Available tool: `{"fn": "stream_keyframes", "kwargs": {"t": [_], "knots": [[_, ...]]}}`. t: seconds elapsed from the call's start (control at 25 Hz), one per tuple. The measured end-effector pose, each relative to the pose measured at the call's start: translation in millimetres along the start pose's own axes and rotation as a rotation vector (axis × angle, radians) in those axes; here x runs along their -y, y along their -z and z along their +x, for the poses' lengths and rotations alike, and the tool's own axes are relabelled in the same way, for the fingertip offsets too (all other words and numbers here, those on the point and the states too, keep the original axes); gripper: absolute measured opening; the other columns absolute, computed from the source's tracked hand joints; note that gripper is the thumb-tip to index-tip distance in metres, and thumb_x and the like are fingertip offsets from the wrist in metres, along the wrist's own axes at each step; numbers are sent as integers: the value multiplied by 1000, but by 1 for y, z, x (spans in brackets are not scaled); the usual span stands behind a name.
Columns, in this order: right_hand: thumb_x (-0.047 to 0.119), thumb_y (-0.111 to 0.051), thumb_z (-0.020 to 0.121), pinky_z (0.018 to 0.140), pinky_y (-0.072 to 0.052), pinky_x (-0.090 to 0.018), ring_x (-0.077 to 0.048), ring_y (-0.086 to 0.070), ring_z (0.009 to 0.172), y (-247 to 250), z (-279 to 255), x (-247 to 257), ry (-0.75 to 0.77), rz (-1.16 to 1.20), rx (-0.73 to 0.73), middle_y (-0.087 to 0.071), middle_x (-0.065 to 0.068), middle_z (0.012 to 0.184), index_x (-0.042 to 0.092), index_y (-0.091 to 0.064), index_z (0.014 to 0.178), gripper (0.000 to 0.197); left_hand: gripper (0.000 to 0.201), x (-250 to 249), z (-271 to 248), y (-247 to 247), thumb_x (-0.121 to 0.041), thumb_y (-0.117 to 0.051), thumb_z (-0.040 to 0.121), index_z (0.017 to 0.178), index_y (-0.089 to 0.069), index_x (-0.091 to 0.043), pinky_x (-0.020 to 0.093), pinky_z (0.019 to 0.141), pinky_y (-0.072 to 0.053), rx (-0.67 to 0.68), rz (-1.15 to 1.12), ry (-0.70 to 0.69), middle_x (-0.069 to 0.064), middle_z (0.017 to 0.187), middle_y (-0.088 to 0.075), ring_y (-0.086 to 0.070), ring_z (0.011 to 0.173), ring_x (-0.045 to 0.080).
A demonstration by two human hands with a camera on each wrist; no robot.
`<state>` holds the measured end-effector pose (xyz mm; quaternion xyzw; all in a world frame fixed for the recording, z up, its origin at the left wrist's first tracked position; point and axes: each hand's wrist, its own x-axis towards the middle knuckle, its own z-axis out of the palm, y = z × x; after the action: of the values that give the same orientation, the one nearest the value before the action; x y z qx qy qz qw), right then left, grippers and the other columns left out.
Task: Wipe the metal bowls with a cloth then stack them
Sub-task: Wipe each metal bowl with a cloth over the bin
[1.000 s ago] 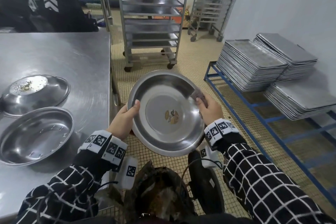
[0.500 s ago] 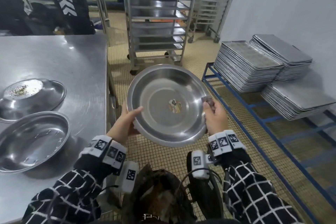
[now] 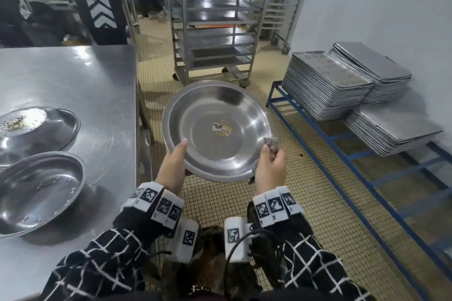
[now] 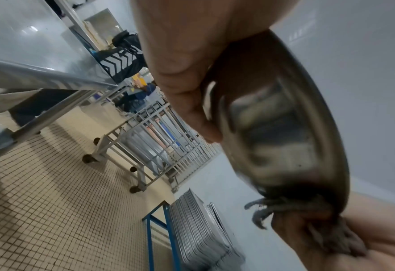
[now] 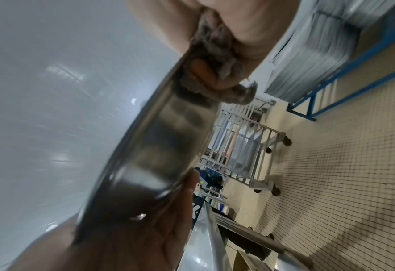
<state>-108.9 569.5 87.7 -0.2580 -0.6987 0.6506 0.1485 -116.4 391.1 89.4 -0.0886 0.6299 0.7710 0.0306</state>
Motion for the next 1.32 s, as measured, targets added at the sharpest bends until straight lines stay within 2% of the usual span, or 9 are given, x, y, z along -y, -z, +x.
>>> {"fn": "stream_keyframes", "kwargs": {"t": [0.2, 0.36, 0.52, 0.64, 0.76, 0.96, 1.12, 1.2, 1.32], "knots": [[29, -52, 95, 59, -47, -23, -14, -60, 73, 23, 20, 11, 84, -115, 120, -62, 0, 89, 16, -57, 105, 17, 40, -6, 7, 20, -39, -43, 94, 119, -60, -13, 39, 80, -55, 213, -160, 7, 8, 100, -70, -68, 89, 22], [31, -52, 96, 64, -52, -35, -22, -60, 73, 34, 31, 31, 142, -213, 302, -64, -15, 88, 18, -62, 98, 16, 54, -11, 15, 43, -40, -42, 93, 134, -50, -5, 49, 98, -44, 270, -274, 30, 20, 121, -59, -56, 111, 36], [36, -40, 100, 53, -38, -22, -12, -50, 62, 16, 18, 31, 115, -159, 146, -56, 1, 73, 17, -57, 93, 27, 38, -13, 13, 32, -35, -41, 98, 119, -61, -11, 43, 91, -47, 121, -243, -21, 10, 107, -70, -64, 103, 28], [36, -38, 100, 55, -41, -20, -9, -55, 66, -5, 7, 21, 69, -31, 0, -58, 4, 81, 15, -55, 101, 27, 28, -14, 2, 9, -31, -37, 100, 96, -62, -18, 33, 82, -50, 92, -8, -40, -3, 80, -74, -69, 80, 14], [34, -43, 99, 54, -41, -18, -10, -58, 70, -15, 6, 20, 71, 5, -40, -60, 1, 88, 13, -53, 103, 24, 24, -4, -7, -5, -37, -45, 95, 101, -58, -18, 30, 85, -51, 190, 180, -32, 1, 93, -70, -67, 89, 17], [35, -49, 96, 52, -43, -16, -10, -55, 65, 16, 24, 29, 139, -118, 99, -58, 0, 82, 15, -57, 97, 22, 92, -3, 10, 30, -53, -72, 70, 141, -35, -9, 39, 75, -57, 236, -139, -58, 20, 123, -58, -66, 98, 31], [35, -49, 96, 56, -44, -21, -11, -51, 62, 29, 30, 35, 188, -221, 310, -57, 1, 73, 19, -62, 100, 21, 40, -25, 13, 49, -38, -51, 91, 117, -57, -9, 33, 71, -59, 258, -281, -82, 9, 91, -70, -69, 77, 22], [36, -46, 97, 56, -41, -19, -10, -52, 63, 23, 24, 33, 170, -195, 275, -56, 3, 76, 18, -61, 102, 24, 30, -26, 11, 51, -30, -45, 94, 107, -61, -8, 30, 64, -58, 134, -206, 18, 5, 76, -71, -69, 67, 20], [36, -43, 99, 52, -43, -16, -7, -55, 67, 14, 10, 26, 142, -145, 143, -59, 4, 82, 15, -58, 103, 25, 30, -20, 13, 49, -27, -48, 93, 105, -63, -4, 37, 79, -52, -3, -134, 25, 9, 81, -71, -65, 79, 27]]}}
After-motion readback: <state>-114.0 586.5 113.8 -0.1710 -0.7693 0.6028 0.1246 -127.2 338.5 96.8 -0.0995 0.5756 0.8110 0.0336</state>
